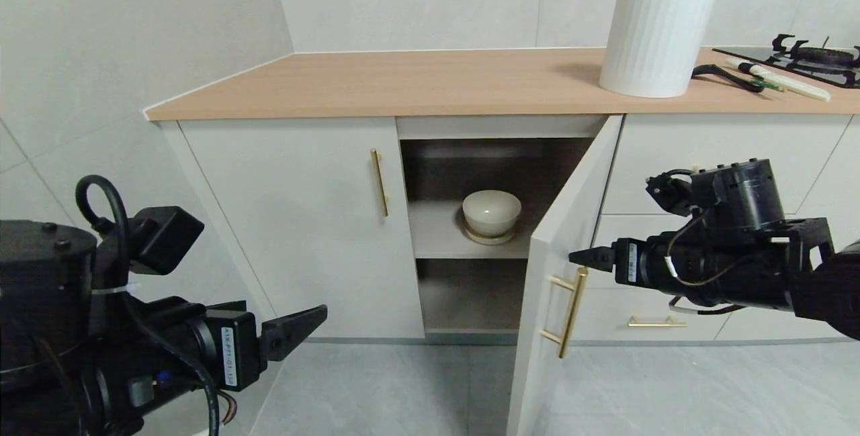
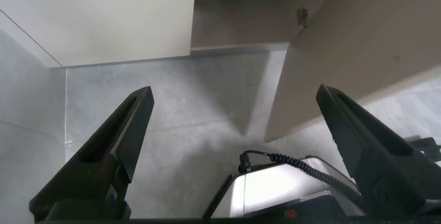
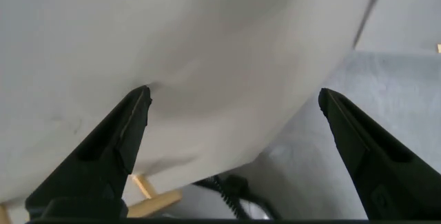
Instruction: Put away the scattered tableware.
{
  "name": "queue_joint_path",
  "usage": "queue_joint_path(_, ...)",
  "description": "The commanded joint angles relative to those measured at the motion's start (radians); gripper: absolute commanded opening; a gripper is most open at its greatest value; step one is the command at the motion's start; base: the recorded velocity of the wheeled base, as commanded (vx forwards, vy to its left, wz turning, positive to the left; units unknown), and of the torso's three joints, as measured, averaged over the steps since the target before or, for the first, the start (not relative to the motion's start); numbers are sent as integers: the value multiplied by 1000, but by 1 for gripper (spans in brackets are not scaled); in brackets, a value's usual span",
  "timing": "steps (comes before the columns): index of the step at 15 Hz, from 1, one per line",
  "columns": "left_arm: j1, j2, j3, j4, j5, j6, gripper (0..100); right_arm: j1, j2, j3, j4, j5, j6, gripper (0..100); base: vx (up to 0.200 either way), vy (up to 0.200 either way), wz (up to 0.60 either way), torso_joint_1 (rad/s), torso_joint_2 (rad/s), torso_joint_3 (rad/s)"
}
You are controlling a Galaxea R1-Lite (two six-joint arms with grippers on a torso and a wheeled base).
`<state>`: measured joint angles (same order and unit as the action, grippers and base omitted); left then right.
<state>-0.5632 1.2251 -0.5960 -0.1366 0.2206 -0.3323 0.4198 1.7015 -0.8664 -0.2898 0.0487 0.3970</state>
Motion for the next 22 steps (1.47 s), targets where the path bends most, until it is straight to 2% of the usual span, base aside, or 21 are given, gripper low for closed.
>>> queue_joint_path(1,0,-1,1,-1,2,-1,100,20,66,-52,0,6,-35,100,0,0,0,0,0,0)
queue_joint_path(9,20,4,15,-83,8,-4,100,86,280,-352,4,2,-44,100,0,0,0,0,0,0)
queue_joint_path(15,32,11,21,-112,42,-2,100,91,354,-413,-2,-56,16,100,0,0,0,0,0,0)
queue_joint_path(19,32,8,24,-107,43,1,100,93,372,-431,-3,-73,34,100,0,0,0,0,0,0)
queue_joint_path(22,32,10,25,-107,43,-1,100,93,380,-431,-32,-82,40,100,200,0,0,-4,4,9)
